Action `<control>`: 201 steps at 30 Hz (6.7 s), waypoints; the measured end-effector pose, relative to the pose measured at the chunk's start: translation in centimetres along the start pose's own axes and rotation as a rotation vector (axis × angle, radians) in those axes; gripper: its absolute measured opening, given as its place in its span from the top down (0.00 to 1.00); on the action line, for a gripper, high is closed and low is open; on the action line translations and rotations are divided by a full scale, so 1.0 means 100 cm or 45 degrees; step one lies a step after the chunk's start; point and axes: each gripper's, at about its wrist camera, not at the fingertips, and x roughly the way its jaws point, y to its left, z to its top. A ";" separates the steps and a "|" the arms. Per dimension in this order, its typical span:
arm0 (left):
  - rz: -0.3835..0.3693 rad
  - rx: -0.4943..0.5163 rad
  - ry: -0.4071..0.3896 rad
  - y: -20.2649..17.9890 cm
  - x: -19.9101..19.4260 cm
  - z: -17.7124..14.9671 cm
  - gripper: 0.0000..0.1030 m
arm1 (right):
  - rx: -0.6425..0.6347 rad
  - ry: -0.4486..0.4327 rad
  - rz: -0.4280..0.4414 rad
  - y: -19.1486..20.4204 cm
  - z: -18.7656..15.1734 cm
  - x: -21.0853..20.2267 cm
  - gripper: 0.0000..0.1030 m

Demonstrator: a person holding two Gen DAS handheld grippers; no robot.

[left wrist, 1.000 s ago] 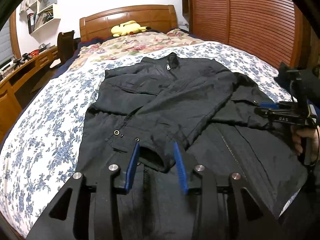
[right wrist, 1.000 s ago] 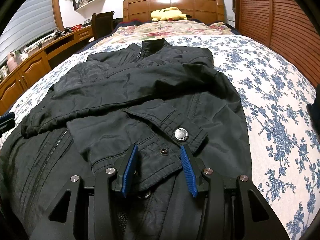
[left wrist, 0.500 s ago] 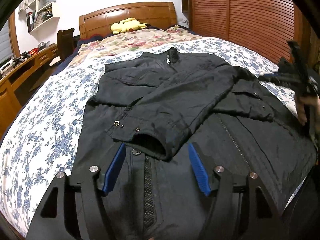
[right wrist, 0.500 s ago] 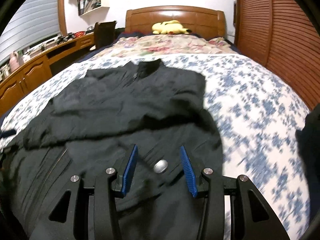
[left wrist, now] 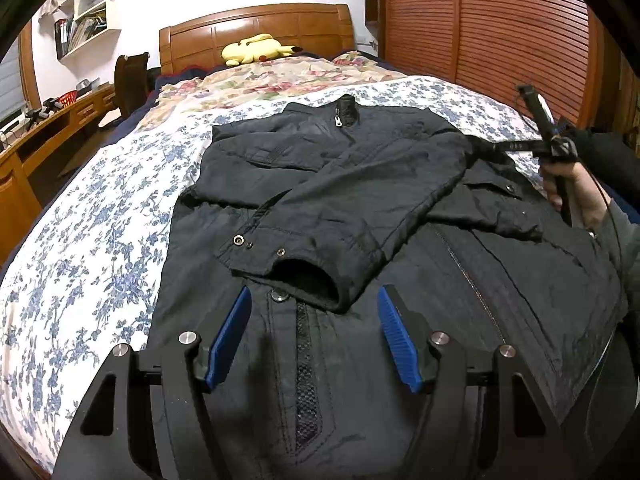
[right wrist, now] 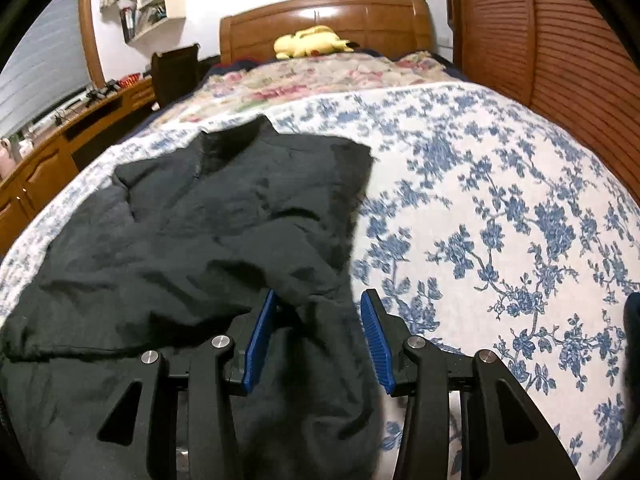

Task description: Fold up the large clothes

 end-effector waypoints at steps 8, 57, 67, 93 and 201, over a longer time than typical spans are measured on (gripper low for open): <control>-0.005 -0.002 -0.019 0.002 0.000 0.006 0.36 | 0.057 0.060 -0.069 -0.017 -0.001 0.006 0.97; 0.087 -0.128 -0.012 0.073 -0.053 -0.049 0.36 | -0.177 0.017 -0.121 0.060 -0.077 -0.130 0.41; 0.097 -0.158 -0.018 0.091 -0.065 -0.064 0.36 | -0.096 0.037 -0.068 0.078 -0.140 -0.200 0.41; 0.032 -0.130 0.099 0.091 -0.062 -0.107 0.46 | -0.111 0.090 -0.117 0.100 -0.171 -0.203 0.36; -0.018 -0.100 -0.352 0.093 -0.039 0.059 0.35 | -0.054 -0.056 -0.125 0.123 0.023 -0.137 0.90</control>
